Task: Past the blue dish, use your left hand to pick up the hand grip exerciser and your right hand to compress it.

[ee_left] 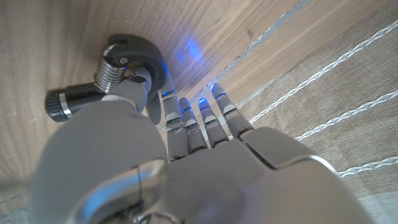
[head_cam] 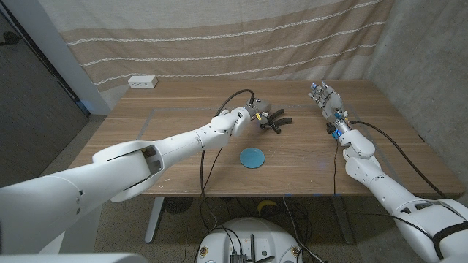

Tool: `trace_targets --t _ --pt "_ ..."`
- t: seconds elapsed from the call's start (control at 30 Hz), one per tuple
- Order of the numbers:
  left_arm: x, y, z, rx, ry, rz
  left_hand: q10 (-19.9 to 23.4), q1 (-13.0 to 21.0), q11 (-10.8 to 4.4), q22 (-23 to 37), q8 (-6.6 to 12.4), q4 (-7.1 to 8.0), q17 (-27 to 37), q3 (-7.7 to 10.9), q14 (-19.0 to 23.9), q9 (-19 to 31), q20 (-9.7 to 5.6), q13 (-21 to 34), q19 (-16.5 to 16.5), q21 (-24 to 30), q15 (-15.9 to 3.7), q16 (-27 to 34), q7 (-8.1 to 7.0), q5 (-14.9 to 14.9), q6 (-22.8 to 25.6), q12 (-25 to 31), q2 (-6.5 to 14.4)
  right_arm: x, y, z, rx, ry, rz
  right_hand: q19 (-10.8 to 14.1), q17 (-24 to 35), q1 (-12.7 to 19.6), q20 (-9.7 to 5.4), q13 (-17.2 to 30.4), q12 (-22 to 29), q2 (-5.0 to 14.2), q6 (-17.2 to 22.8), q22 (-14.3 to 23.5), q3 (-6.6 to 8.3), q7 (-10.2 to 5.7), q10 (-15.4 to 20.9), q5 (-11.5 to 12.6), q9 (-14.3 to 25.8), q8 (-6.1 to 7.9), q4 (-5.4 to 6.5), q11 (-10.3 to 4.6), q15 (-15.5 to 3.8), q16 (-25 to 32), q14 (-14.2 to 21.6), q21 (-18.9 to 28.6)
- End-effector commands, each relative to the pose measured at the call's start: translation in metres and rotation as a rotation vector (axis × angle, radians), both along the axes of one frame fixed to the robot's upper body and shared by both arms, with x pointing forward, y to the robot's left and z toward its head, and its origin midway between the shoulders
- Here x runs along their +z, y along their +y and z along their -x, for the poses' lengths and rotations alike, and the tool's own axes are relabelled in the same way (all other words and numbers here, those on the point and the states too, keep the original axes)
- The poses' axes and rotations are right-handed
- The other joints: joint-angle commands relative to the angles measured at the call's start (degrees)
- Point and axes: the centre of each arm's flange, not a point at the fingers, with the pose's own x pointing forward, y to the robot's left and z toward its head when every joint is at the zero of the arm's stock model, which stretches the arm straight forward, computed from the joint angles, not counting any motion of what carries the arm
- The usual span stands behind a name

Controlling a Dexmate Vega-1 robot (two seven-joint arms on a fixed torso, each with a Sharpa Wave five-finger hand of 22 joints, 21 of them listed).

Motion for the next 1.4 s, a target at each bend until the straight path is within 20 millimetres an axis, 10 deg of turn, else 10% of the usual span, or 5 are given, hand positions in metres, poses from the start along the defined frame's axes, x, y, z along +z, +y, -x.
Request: trace_targets --t 0.03,1.4 --pt "0.015 0.008 0.004 -0.025 -0.072 0.047 0.9 4.8 -0.29 0.3 2.22 0.06 0.4 -0.24 0.3 10.5 -0.5 0.2 0.2 0.5 -3.88 0.7 0.02 0.1 -0.3 0.0 5.4 0.001 0.0 0.004 -0.015 -0.005 0.0 0.3 0.1 0.1 0.18 0.1 0.2 0.37 0.4 0.2 -0.06 0.21 0.6 0.2 0.2 -0.18 0.18 0.03 0.13 0.3 0.2 0.4" --pt "0.051 0.028 0.03 -0.16 -0.405 0.093 2.8 2.3 -3.67 0.7 7.15 1.62 0.5 0.1 2.7 16.4 -2.16 0.7 3.7 2.6 -6.8 0.8 -2.67 0.7 -2.5 0.4 5.5 0.004 -0.002 0.029 -0.16 -0.051 0.042 0.7 -0.3 2.3 0.12 0.2 0.1 -0.1 0.5 0.2 0.87 -0.8 0.6 0.7 0.1 -0.2 -1.63 -0.89 -0.08 0.1 0.7 0.5"
